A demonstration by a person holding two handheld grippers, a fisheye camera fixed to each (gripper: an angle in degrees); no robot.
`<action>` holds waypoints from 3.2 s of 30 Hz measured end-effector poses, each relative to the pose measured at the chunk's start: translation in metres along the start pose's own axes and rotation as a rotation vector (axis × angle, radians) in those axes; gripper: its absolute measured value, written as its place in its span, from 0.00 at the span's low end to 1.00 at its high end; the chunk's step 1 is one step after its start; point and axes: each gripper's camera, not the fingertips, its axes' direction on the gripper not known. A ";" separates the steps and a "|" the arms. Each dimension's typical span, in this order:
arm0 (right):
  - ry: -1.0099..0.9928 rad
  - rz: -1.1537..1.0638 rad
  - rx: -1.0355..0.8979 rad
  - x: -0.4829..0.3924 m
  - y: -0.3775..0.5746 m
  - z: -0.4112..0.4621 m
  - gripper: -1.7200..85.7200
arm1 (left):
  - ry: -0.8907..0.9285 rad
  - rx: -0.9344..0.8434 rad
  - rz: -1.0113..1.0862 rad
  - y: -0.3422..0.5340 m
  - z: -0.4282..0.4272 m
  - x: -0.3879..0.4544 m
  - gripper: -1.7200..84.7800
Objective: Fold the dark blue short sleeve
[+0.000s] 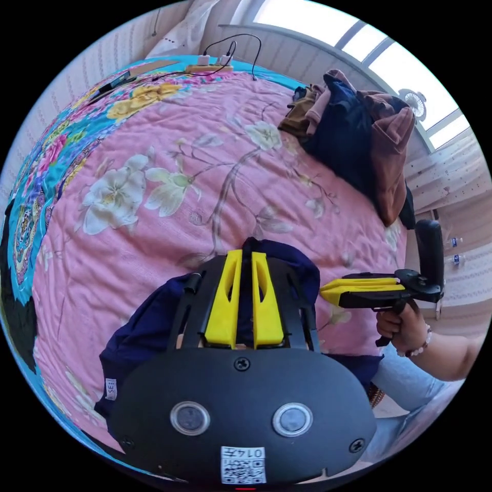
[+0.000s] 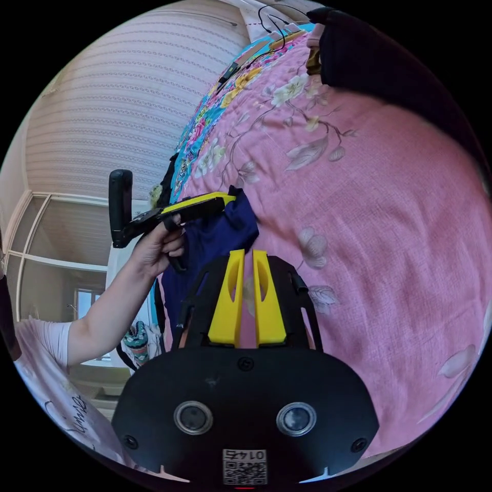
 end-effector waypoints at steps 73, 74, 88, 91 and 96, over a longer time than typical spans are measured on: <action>-0.040 0.060 0.001 0.004 0.007 0.011 0.04 | 0.133 0.079 -0.009 -0.098 0.076 0.021 0.03; -0.043 0.060 -0.003 0.002 0.005 0.012 0.03 | 0.145 0.086 -0.014 -0.097 0.074 0.021 0.03; 0.080 0.036 0.020 -0.056 -0.006 0.038 0.02 | 0.101 0.325 -0.183 0.050 0.003 0.015 0.10; 0.147 0.025 -0.015 -0.074 -0.004 0.042 0.02 | 0.047 0.422 -0.304 0.149 -0.032 0.024 0.09; 0.290 -0.121 -0.078 -0.133 -0.003 0.056 0.02 | -0.282 0.413 -0.545 0.313 -0.093 0.012 0.02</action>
